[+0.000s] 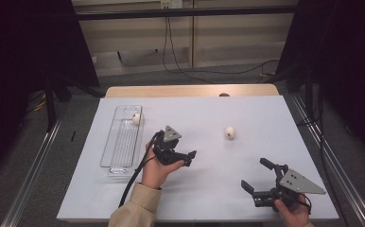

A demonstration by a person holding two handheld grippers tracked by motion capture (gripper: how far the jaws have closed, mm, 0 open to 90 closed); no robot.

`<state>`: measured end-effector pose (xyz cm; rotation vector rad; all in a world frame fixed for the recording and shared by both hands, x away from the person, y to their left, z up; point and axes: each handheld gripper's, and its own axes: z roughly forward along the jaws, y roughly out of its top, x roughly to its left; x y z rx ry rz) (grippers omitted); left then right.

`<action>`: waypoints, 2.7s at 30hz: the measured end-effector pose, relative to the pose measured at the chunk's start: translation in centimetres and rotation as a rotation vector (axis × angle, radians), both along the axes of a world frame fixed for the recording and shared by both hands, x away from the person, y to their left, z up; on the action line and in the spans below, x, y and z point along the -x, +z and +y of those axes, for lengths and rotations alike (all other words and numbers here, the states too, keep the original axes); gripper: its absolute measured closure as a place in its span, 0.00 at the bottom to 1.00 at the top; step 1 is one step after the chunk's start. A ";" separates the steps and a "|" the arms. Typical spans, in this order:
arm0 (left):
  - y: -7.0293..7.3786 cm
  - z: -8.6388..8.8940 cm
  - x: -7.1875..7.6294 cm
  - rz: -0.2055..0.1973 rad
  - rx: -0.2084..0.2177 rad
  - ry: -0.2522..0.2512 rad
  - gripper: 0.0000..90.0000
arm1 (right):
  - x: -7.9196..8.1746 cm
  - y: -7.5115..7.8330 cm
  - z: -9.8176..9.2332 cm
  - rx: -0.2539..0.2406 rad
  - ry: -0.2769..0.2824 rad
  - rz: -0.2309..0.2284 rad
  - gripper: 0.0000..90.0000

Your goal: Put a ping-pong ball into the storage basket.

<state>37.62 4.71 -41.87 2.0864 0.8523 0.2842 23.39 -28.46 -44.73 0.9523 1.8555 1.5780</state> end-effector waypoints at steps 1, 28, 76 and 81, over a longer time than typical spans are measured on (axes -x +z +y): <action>0.0 -0.1 0.0 -0.002 -0.003 -0.004 0.10 | 0.0 0.0 0.0 -0.002 0.000 0.000 0.00; -0.8 -1.8 0.0 -0.007 0.006 -0.007 0.09 | 0.0 0.0 0.0 0.002 0.001 0.000 0.00; -1.4 -4.1 -0.5 -0.015 0.033 -0.034 0.09 | 0.0 0.0 0.0 0.003 0.000 -0.002 0.00; -1.5 -4.4 -0.5 -0.015 0.033 -0.040 0.09 | -0.1 0.0 0.0 0.004 0.000 -0.002 0.00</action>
